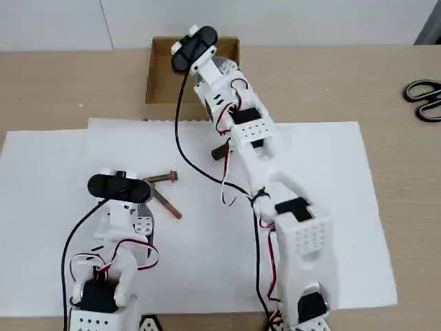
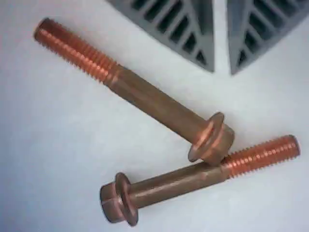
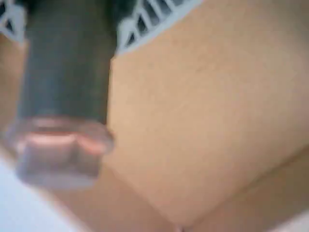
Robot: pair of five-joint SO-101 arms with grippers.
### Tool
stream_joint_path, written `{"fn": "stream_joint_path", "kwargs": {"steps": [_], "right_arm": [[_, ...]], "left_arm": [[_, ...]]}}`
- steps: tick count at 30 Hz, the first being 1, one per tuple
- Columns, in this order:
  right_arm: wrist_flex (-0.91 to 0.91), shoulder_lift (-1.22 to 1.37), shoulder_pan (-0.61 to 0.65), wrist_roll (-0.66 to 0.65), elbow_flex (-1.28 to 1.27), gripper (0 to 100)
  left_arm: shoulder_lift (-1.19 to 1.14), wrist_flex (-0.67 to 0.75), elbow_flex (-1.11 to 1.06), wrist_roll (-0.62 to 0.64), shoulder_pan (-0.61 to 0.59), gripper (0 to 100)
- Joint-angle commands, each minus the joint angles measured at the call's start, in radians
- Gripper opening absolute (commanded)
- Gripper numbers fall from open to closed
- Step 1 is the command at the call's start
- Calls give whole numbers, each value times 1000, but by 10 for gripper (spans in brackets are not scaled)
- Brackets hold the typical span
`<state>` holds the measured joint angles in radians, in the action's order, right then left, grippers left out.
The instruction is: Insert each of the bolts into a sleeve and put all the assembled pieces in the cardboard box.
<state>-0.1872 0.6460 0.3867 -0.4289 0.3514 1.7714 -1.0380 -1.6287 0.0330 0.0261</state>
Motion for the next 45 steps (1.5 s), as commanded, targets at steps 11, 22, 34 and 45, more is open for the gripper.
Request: {"fn": "stream_joint_path", "kwargs": {"steps": [11, 22, 34, 45], "right_arm": [[-71, 53, 33, -86, 153, 194], [-506, -189, 15, -86, 153, 4], [-1158, -433, -48, -84, 153, 3], [-1411, -377, -120, -141, 141, 41]], "left_arm": [[9, 21, 2, -2, -5, 6], [9, 20, 2, -2, -6, 6], [9, 21, 2, -26, -49, 7], [9, 17, 2, -112, -9, 7]]}}
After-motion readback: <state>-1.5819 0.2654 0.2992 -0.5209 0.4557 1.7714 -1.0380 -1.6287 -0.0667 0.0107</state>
